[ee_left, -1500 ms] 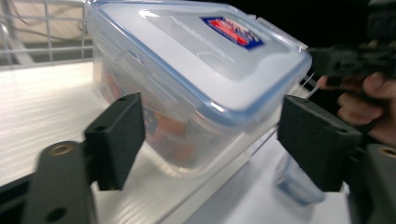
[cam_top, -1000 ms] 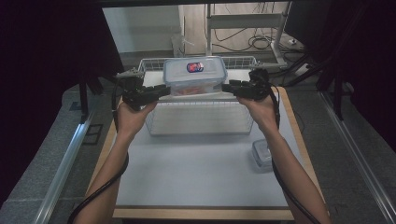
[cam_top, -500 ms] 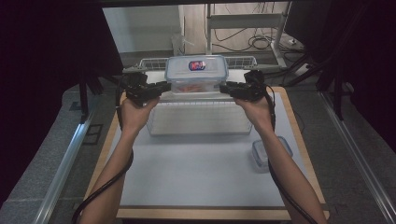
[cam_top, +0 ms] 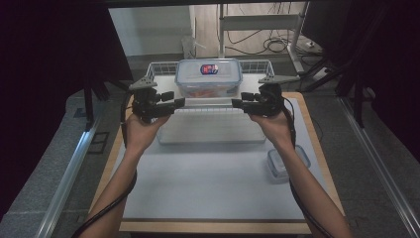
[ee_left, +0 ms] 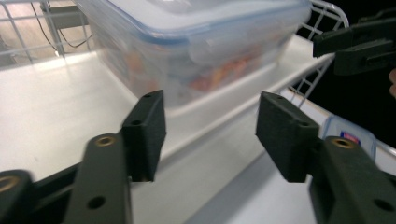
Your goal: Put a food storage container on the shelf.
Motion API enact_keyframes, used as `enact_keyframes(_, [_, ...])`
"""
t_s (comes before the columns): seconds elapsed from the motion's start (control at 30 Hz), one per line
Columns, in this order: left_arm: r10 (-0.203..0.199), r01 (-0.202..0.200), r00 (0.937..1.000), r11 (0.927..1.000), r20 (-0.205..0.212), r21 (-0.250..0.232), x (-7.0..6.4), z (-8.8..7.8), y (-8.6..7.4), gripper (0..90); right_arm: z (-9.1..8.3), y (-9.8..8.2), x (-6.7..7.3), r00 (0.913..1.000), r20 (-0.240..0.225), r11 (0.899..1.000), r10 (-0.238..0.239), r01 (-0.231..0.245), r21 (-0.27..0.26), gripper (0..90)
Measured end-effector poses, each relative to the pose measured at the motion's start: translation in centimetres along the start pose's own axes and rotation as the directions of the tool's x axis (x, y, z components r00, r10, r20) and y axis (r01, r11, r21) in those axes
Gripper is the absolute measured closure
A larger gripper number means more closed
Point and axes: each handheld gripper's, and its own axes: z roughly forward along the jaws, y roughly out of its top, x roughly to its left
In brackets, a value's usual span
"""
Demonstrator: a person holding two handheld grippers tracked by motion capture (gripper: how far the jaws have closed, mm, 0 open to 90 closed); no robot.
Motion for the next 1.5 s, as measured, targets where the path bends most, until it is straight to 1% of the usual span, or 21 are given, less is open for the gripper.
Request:
enact_keyframes(0.03, [0.000,0.000,1.0000,1.0000,0.000,0.000,0.0,0.0,0.0,39.4,0.0,0.0,0.0,1.0000,0.000,1.000,0.000,0.000,0.000,46.1])
enact_keyframes(0.1, [0.016,-0.016,0.9999,0.9999,0.003,0.007,-0.6,-0.2,-0.6,37.0,-0.2,-0.6,0.6,0.9997,0.001,1.000,-0.026,0.026,0.016,43.2])
enact_keyframes(0.2, [0.044,-0.044,0.9990,0.9988,0.010,0.022,-1.6,-0.7,-2.0,28.8,-0.5,-1.6,1.5,0.9984,0.008,0.998,-0.057,0.056,0.035,38.6])
enact_keyframes(0.27, [0.049,-0.049,0.9988,0.9985,0.009,0.023,-1.8,-0.9,-2.5,27.3,-0.6,-1.8,1.6,0.9980,0.009,0.997,-0.063,0.063,0.041,37.4])
enact_keyframes(0.33, [0.048,-0.049,0.9987,0.9984,0.015,0.030,-2.1,-1.1,-3.1,23.1,-0.8,-2.4,2.0,0.9972,0.007,0.996,-0.074,0.073,0.050,34.9])
enact_keyframes(0.37, [0.046,-0.046,0.9986,0.9984,0.025,0.033,-2.4,-1.3,-3.9,20.7,-0.9,-2.9,2.3,0.9970,0.007,0.996,-0.078,0.077,0.054,32.3])
enact_keyframes(0.4, [0.046,-0.046,0.9986,0.9984,0.025,0.033,-2.4,-1.3,-3.9,20.1,-1.0,-3.2,2.5,0.9966,0.006,0.995,-0.082,0.081,0.061,31.4])
enact_keyframes(0.5, [0.039,-0.041,0.9981,0.9981,0.047,0.046,-2.7,-1.6,-5.4,17.2,-1.2,-3.8,2.8,0.9957,0.011,0.993,-0.092,0.091,0.072,28.7])
enact_keyframes(0.6, [0.040,-0.043,0.9975,0.9977,0.058,0.052,-2.9,-1.9,-6.5,14.8,-1.4,-5.2,3.4,0.9943,0.011,0.990,-0.106,0.105,0.095,24.2])
enact_keyframes(0.63, [0.040,-0.043,0.9975,0.9977,0.059,0.052,-3.0,-2.2,-7.2,14.4,-1.4,-5.5,3.5,0.9938,0.013,0.989,-0.110,0.108,0.100,23.2])
enact_keyframes(0.67, [0.040,-0.043,0.9975,0.9977,0.059,0.052,-3.0,-2.2,-7.2,13.8,-1.5,-5.9,3.6,0.9936,0.015,0.989,-0.112,0.110,0.103,22.3])
enact_keyframes(0.77, [0.037,-0.040,0.9970,0.9980,0.069,0.049,-3.4,-2.8,-8.5,12.2,-1.6,-6.9,4.0,0.9938,0.013,0.988,-0.110,0.108,0.112,20.0])
enact_keyframes(0.93, [0.059,-0.063,0.9959,0.9966,0.068,0.053,-4.1,-3.2,-9.7,10.4,-1.9,-8.2,4.6,0.9928,0.014,0.986,-0.119,0.116,0.122,17.1])
enact_keyframes(1.0, [0.069,-0.073,0.9951,0.9960,0.070,0.052,-4.6,-3.5,-10.4,9.4,-2.3,-9.4,5.0,0.9939,0.009,0.987,-0.110,0.108,0.116,15.2])
enact_keyframes(1.03, [0.074,-0.077,0.9950,0.9956,0.068,0.054,-4.7,-3.5,-10.6,9.4,-2.3,-9.4,5.0,0.9939,0.009,0.987,-0.110,0.108,0.116,15.2])
enact_keyframes(1.1, [0.081,-0.084,0.9944,0.9951,0.068,0.051,-5.1,-3.7,-11.2,8.7,-2.5,-10.4,5.2,0.9931,0.014,0.986,-0.116,0.114,0.125,13.8])
enact_keyframes(1.2, [0.082,-0.085,0.9941,0.9954,0.071,0.045,-5.6,-3.8,-12.4,8.3,-2.8,-11.1,5.3,0.9918,0.018,0.983,-0.127,0.123,0.140,13.3])
enact_keyframes(1.23, [0.082,-0.086,0.9939,0.9952,0.074,0.047,-5.7,-3.8,-13.0,8.3,-3.0,-11.7,5.3,0.9921,0.022,0.984,-0.124,0.120,0.134,12.8])
enact_keyframes(1.33, [0.092,-0.096,0.9934,0.9941,0.068,0.052,-5.9,-3.8,-13.6,8.1,-3.3,-12.3,5.3,0.9929,0.017,0.985,-0.117,0.114,0.127,12.6])
enact_keyframes(1.43, [0.077,-0.080,0.9938,0.9959,0.080,0.042,-6.1,-4.0,-14.8,7.8,-3.6,-13.3,5.5,0.9937,0.018,0.988,-0.110,0.108,0.113,12.9])
enact_keyframes(1.5, [0.082,-0.085,0.9941,0.9954,0.071,0.043,-6.3,-4.1,-15.6,7.5,-3.7,-14.2,5.8,0.9950,0.011,0.988,-0.100,0.098,0.119,15.2])
